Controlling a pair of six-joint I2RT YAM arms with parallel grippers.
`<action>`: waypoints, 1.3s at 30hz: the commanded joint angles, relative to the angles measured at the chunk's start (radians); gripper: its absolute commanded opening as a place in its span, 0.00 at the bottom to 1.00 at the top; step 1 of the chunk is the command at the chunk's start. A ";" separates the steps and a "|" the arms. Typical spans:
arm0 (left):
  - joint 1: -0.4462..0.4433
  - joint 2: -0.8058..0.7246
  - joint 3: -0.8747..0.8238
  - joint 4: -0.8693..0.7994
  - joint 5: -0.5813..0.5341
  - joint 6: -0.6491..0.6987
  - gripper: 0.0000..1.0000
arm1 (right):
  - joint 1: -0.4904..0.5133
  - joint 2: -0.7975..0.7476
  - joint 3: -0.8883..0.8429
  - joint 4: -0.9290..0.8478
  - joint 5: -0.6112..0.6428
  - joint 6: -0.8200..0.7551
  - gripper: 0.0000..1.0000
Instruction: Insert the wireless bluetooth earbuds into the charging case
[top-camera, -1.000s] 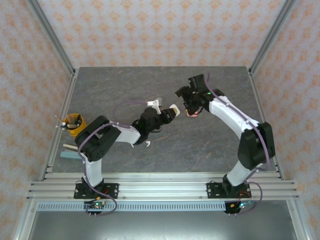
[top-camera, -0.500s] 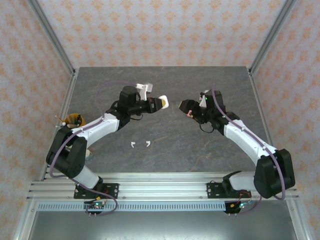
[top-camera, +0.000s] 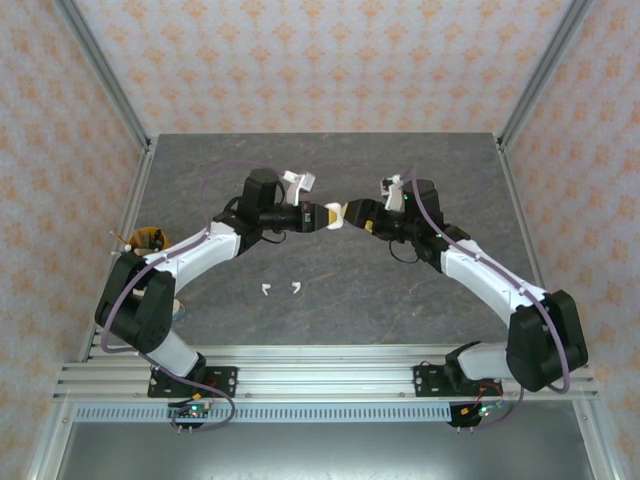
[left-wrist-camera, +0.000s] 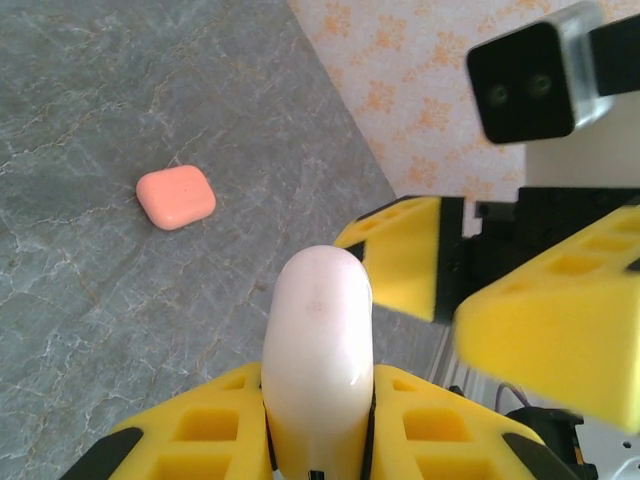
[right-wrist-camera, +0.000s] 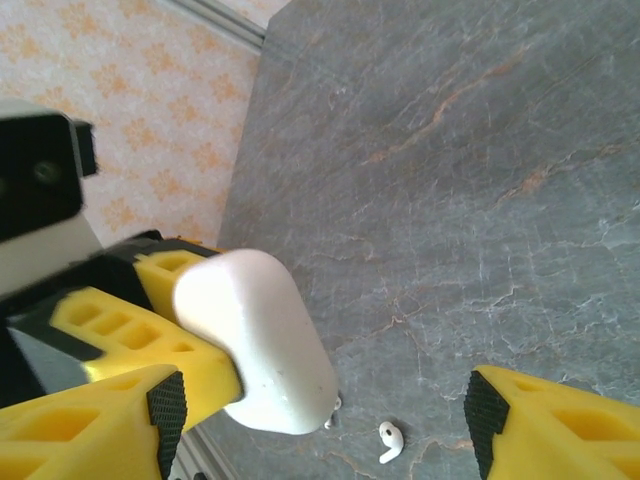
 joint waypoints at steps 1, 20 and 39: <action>0.000 0.004 0.035 0.006 0.036 0.007 0.00 | 0.017 0.032 0.037 0.048 -0.008 -0.026 0.73; 0.000 -0.075 0.023 0.006 0.060 0.011 0.00 | -0.081 0.006 -0.086 0.060 0.028 -0.011 0.65; -0.002 -0.041 0.008 0.149 0.133 -0.083 0.00 | -0.080 -0.022 -0.048 0.147 -0.195 0.024 0.51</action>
